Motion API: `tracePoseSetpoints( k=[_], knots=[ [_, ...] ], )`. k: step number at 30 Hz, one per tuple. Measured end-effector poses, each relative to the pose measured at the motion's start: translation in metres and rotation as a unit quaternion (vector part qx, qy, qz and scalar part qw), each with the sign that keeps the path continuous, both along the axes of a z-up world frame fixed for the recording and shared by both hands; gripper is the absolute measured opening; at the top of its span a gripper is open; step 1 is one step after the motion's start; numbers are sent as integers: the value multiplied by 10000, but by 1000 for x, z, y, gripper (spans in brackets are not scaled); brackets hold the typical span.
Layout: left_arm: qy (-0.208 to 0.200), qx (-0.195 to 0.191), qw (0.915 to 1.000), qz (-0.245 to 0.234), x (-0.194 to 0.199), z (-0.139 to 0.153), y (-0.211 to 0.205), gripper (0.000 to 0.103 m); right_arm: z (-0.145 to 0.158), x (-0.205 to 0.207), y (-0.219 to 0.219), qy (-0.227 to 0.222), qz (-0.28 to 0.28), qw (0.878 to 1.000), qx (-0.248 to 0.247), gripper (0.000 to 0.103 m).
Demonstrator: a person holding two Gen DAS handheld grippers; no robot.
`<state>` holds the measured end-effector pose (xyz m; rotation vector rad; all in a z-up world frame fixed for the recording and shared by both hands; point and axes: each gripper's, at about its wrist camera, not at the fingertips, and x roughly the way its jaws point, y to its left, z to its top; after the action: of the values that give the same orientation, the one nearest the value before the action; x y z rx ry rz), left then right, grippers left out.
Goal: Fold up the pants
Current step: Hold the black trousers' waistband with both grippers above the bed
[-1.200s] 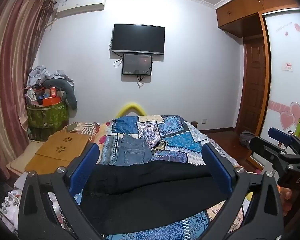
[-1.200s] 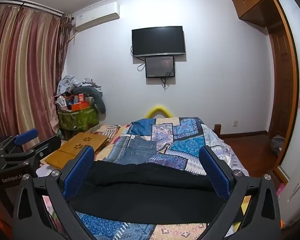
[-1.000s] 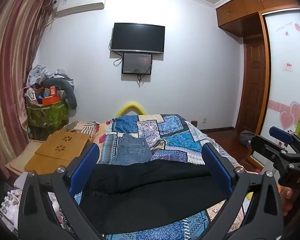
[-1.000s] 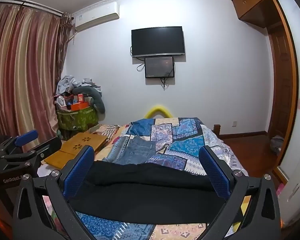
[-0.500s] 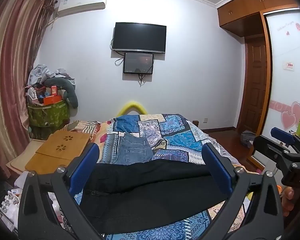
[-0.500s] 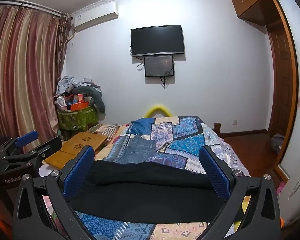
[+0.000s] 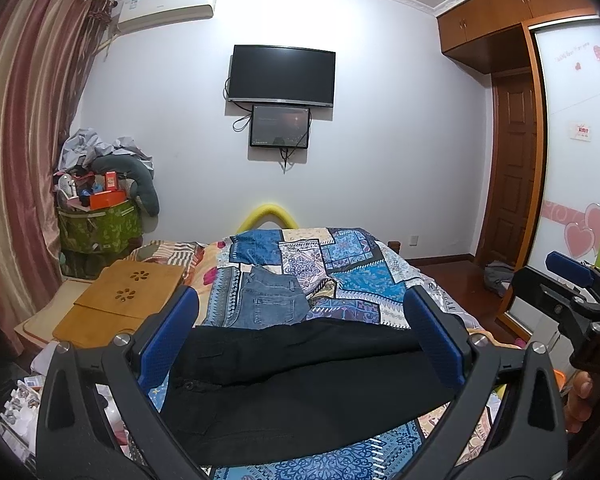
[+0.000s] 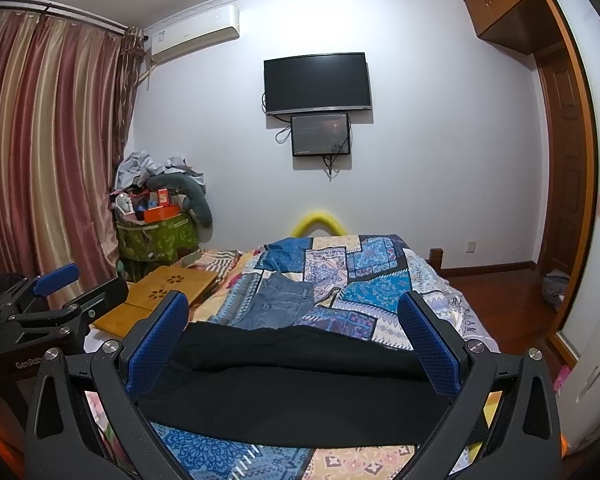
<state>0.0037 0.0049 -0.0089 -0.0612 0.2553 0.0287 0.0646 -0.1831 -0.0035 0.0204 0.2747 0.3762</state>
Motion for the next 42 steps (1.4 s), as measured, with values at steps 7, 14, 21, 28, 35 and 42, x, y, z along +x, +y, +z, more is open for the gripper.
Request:
tracePoseSetpoints(
  k=[7,14,21,28,35,42],
  knots=[
    [19,24,10000,-7,0,2,-3,103,0,-1,0,-2,-5,10000,1,103],
    [38,35,10000,-29,2,4,-6,103,-1,-1,-1,-10,-22,10000,-3,103],
    [15,70,10000,-1,1,6,-8,103,-1,0,0,5,-26,10000,-7,103],
    [17,59,10000,-6,1,5,-8,103,0,1,1,4,-22,10000,-13,103],
    [3,60,10000,-4,0,4,-7,103,-1,1,0,6,-14,10000,-7,103],
    [5,49,10000,-10,1,5,-6,103,-1,1,1,18,-8,10000,-11,103]
  ],
)
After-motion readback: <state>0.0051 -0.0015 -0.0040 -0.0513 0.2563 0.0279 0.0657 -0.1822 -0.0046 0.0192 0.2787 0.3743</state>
